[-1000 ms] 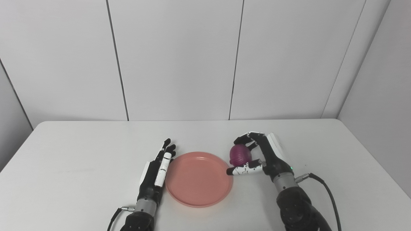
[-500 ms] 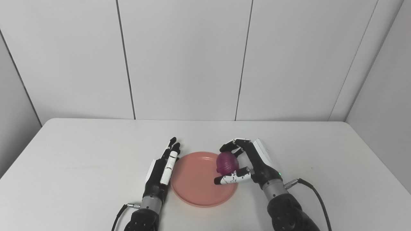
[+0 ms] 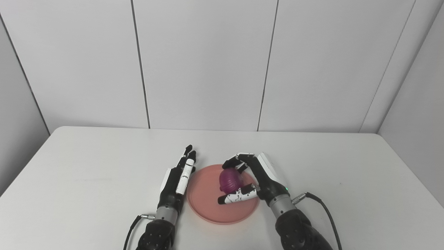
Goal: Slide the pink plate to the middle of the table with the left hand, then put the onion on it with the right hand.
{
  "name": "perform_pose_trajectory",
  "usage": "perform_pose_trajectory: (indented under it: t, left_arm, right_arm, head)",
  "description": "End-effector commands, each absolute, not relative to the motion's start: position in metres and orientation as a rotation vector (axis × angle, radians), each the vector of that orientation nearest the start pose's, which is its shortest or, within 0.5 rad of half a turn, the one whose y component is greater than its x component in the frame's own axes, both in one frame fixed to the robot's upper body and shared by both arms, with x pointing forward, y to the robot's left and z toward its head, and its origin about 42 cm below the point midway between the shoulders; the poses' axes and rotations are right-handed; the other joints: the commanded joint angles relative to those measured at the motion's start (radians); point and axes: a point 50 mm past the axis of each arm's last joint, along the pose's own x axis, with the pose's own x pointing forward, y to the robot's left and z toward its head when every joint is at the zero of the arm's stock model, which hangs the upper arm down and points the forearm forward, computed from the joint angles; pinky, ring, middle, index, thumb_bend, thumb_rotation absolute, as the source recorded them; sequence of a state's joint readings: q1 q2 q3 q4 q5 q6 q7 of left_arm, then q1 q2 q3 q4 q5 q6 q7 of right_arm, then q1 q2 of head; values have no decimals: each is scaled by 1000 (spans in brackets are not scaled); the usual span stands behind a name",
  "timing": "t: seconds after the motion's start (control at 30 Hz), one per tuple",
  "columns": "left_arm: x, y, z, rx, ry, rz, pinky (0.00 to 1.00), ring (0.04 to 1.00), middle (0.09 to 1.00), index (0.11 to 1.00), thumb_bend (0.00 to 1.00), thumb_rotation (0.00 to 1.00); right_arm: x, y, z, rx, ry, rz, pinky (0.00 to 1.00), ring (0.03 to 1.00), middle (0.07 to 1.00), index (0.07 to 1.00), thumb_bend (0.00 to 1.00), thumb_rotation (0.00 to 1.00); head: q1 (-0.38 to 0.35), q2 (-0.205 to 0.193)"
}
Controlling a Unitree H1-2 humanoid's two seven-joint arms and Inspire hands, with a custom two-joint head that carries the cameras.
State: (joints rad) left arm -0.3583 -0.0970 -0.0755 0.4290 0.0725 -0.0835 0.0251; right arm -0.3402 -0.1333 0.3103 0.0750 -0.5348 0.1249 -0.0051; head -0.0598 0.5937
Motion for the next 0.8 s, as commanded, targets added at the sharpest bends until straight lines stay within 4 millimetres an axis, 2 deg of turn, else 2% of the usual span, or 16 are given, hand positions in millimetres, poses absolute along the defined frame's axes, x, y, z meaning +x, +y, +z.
perform_pose_trajectory:
  t: [0.0, 0.33, 0.57, 0.67, 0.77]
  left_arm:
    - [391, 121, 106, 31, -33, -146, 924, 947, 954, 946, 528, 1000]
    - [391, 126, 105, 28, -24, -142, 939, 952, 958, 952, 536, 1000]
    - [390, 127, 103, 29, -23, -140, 933, 944, 952, 948, 535, 1000]
    - [389, 127, 103, 20, -25, -140, 930, 942, 951, 949, 533, 1000]
    - [389, 126, 103, 22, -25, -140, 930, 942, 949, 946, 531, 1000]
  right_arm:
    - [386, -136, 192, -739, -349, 245, 143, 405, 502, 483, 513, 0]
    - [398, -128, 176, -794, -301, 253, 110, 416, 496, 483, 514, 0]
    - [406, -128, 164, -819, -273, 260, 166, 411, 500, 484, 513, 0]
    - [408, -130, 160, -839, -279, 266, 233, 374, 465, 527, 507, 0]
    - [408, -132, 159, -857, -295, 276, 292, 378, 455, 544, 506, 0]
  head:
    - [1, 0]
    - [2, -1]
    - [2, -2]
    - [2, 0]
    - [3, -1]
